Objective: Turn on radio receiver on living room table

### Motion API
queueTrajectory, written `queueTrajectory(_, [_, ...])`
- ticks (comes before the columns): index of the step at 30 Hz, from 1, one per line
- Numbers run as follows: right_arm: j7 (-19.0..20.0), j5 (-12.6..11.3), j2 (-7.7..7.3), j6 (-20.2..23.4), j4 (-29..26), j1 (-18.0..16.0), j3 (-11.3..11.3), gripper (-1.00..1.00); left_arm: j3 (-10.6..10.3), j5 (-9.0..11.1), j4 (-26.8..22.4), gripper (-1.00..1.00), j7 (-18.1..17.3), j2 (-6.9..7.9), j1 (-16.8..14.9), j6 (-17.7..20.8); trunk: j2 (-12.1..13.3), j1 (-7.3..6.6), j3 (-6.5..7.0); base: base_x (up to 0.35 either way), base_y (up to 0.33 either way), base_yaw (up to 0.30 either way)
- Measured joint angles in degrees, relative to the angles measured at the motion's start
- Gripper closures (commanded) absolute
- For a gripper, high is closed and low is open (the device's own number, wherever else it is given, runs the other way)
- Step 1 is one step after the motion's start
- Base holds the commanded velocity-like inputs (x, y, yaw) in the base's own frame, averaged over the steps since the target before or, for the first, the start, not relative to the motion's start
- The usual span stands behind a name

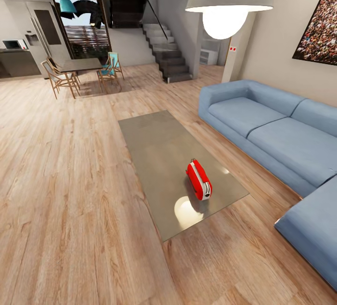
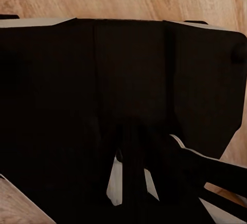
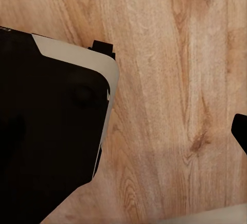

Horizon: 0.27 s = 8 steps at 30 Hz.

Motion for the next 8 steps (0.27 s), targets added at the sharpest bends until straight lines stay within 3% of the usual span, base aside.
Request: queueTrajectory(8, [0.0, 0.0, 0.0, 0.0, 0.0, 0.0, 0.0, -1.0, 0.0, 0.0, 0.0, 1.0, 0.0, 0.0, 0.0, 0.0, 0.0, 0.0, 0.0, 0.0, 0.0, 0.0])
